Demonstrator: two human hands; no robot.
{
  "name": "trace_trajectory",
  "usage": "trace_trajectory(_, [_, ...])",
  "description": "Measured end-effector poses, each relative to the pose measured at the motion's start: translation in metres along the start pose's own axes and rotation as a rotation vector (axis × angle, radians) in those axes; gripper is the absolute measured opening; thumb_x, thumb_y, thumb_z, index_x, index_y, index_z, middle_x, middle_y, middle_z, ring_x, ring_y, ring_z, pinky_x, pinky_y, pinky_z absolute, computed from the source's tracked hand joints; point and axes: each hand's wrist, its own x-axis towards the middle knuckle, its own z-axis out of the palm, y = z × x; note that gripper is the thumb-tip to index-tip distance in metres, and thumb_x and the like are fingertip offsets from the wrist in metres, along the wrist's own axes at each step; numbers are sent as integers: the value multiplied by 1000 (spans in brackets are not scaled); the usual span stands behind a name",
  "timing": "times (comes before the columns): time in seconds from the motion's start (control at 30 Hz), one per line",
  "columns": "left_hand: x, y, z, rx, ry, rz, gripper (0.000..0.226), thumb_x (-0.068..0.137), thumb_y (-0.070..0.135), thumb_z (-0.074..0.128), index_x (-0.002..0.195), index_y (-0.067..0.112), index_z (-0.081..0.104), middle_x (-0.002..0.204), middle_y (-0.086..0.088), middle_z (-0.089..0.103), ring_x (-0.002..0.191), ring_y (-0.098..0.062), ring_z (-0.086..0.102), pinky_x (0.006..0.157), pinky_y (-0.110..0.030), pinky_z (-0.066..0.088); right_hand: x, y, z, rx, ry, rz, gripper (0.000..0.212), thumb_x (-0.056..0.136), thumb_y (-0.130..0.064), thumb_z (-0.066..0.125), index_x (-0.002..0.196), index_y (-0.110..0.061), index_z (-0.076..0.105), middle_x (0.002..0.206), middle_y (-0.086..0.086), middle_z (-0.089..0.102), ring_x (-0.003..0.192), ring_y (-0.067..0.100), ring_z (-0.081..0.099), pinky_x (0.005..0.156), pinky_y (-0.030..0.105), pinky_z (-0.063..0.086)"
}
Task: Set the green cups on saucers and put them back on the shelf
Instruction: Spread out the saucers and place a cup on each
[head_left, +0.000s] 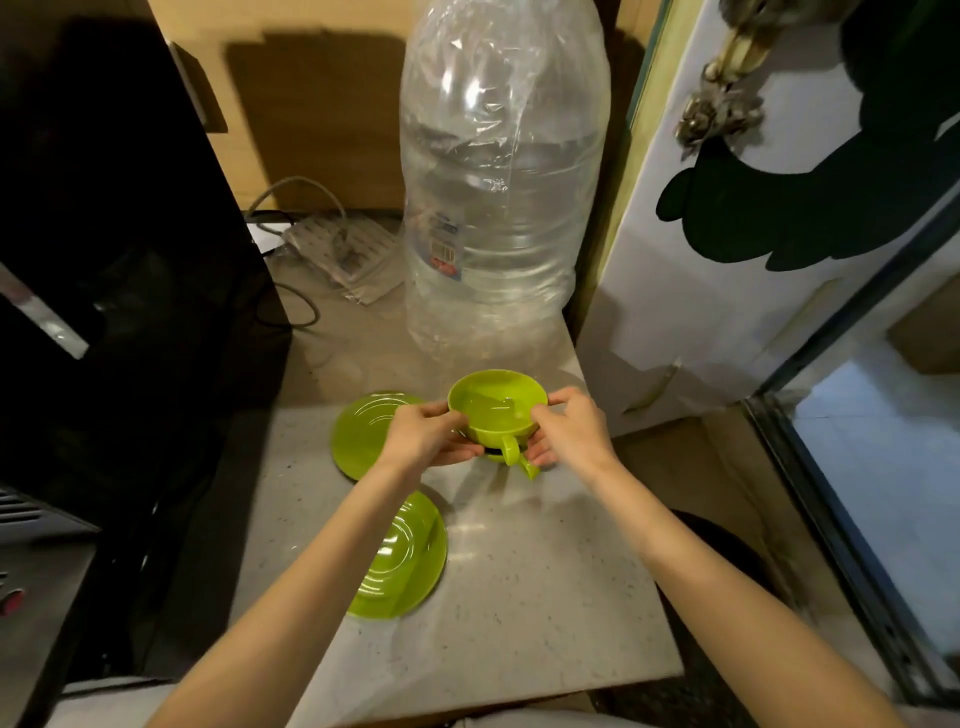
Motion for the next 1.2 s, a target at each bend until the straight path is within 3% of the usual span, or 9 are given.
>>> trace_trajectory(0.17, [-6,11,-17,-80,60,101,28,83,5,55,111,8,58,62,-13,68,45,-12,66,52,-21,55,-2,-23,10,40,-18,-119,12,84,-10,51,88,-20,44,55,9,60,39,19,59,44,30,51])
trace_trajectory(0.4, [-10,-9,-66,-199,242,160,54,81,4,59,133,9,42,48,-1,68,43,-11,65,49,-19,55,-6,-33,71,0,-124,-227,19,90,-9,50,107,-12,43,63,3,59,44,12,58,50,31,53])
trace_trajectory(0.53, [-8,-29,-87,-249,354,123,54,82,2,59,133,10,42,61,-11,66,39,-9,63,43,-16,52,-11,-25,102,-74,-177,-216,29,92,-10,47,121,-6,44,82,11,67,53,18,60,68,47,58])
trace_trajectory(0.67, [-6,-43,-98,-225,392,58,58,81,8,63,134,14,42,88,-24,67,44,-10,65,48,-19,55,-12,-18,112,-153,-173,-218,29,94,-12,47,122,-6,45,90,7,61,52,6,55,46,10,46])
trace_trajectory(0.7, [-5,-44,-99,-225,393,48,58,81,7,62,135,13,41,91,-24,65,43,-10,65,47,-19,55,-12,-16,113,-161,-171,-218,29,94,-13,47,122,-6,45,90,8,61,52,6,55,43,9,44])
trace_trajectory(0.83, [-2,-49,-99,-207,380,41,57,81,8,62,134,12,43,86,-21,67,44,-10,65,48,-19,55,-10,-11,117,-149,-178,-183,29,94,-13,46,122,-7,44,98,16,68,59,18,65,62,34,59])
trace_trajectory(0.93, [-1,-53,-98,-197,395,53,56,79,11,65,131,15,47,81,-14,70,50,-11,68,53,-21,57,-9,-9,116,-167,-181,-189,28,95,-13,45,122,-7,44,93,12,66,53,8,60,54,24,54])
trace_trajectory(1.1, [0,-53,-98,-194,366,64,56,80,10,63,132,17,45,80,-14,70,52,-11,69,54,-20,57,-8,-8,115,-126,-192,-177,28,95,-13,45,122,-7,43,98,16,67,55,11,62,55,23,56])
trace_trajectory(1.2, [0,-54,-99,-161,342,57,58,82,11,62,135,18,41,81,-13,70,55,-13,70,55,-21,58,-9,-7,114,-126,-204,-186,30,95,-14,45,124,-8,42,90,11,64,56,11,61,62,33,58])
